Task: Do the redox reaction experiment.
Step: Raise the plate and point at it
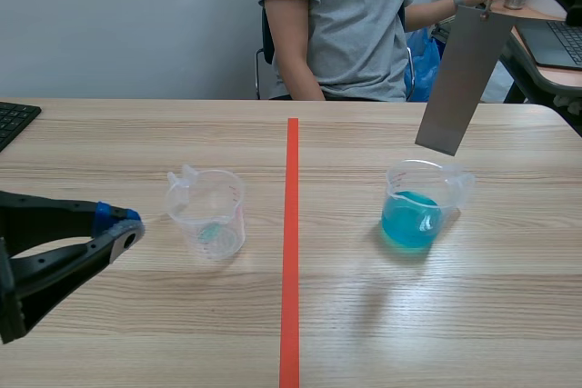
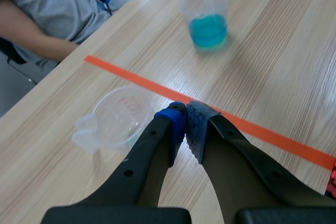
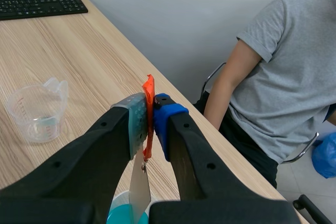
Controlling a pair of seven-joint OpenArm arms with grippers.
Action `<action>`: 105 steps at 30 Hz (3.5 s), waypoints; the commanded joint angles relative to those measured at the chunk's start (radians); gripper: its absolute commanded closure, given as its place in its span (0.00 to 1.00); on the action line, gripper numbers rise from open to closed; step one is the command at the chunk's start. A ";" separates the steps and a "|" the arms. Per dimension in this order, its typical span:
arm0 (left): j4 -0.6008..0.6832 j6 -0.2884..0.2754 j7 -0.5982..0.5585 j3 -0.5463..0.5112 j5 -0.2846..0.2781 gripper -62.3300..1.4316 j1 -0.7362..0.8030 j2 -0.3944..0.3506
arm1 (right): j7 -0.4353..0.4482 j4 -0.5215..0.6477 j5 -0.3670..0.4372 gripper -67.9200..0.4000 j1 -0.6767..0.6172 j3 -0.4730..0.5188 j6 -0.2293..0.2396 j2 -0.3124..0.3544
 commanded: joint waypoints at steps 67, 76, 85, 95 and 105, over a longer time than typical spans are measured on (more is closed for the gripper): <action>-0.682 0.017 0.133 0.720 0.069 0.93 -1.010 0.688 | 0.010 0.019 0.018 0.98 0.017 0.013 0.006 0.016; -0.821 0.017 0.116 0.727 0.070 0.93 -1.070 0.763 | 0.008 0.019 0.018 0.98 0.017 0.013 0.006 0.016; -0.871 0.018 0.093 0.730 0.070 0.93 -1.103 0.803 | 0.008 0.019 0.018 0.98 0.017 0.013 0.006 0.016; -0.893 0.018 0.064 0.730 0.069 0.93 -1.125 0.844 | 0.008 0.019 0.018 0.98 0.017 0.013 0.006 0.016; -0.894 0.025 0.056 0.730 0.069 0.93 -1.128 0.850 | 0.008 0.019 0.018 0.98 0.017 0.013 0.006 0.016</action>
